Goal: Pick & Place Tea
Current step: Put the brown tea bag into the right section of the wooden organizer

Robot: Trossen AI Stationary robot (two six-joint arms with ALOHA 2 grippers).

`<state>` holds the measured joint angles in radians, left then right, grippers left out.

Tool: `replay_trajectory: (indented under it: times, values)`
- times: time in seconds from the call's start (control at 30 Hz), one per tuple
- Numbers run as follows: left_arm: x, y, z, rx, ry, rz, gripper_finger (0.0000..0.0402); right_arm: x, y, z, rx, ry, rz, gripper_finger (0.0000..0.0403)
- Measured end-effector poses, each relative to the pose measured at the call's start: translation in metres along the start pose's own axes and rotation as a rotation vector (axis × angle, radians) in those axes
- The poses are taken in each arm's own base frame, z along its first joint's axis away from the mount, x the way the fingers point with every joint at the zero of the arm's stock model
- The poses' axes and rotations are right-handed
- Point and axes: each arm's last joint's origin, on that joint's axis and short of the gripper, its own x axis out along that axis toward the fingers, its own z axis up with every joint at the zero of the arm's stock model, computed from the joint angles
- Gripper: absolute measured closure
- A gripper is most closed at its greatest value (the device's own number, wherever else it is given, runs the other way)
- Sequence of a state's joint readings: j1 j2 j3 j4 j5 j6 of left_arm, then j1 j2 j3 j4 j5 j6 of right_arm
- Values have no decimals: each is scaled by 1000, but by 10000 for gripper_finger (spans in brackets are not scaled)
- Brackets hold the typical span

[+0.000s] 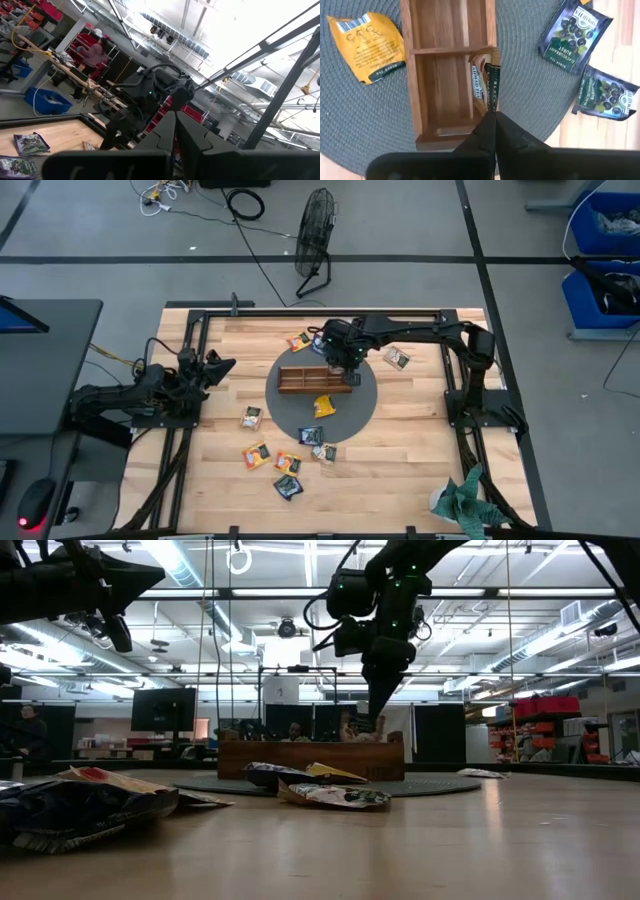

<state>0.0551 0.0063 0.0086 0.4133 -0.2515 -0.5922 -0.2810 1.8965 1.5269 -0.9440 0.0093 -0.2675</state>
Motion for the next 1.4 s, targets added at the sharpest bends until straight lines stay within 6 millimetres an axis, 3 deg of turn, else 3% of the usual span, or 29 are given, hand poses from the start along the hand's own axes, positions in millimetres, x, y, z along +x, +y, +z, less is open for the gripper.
replay_trajectory:
  times: [0.43, 1.0, 1.4]
  values:
    - [0, 0, 0, 0, 0, 0, 383, 11, 1, 2, 0, 15, 5, 401]
    - [0, 0, 0, 0, 0, 0, 383, 8, 1, 2, 19, 6, 2, 350]
    - [0, 0, 0, 0, 0, 0, 383, -33, 6, 1, 104, -126, -1, 253]
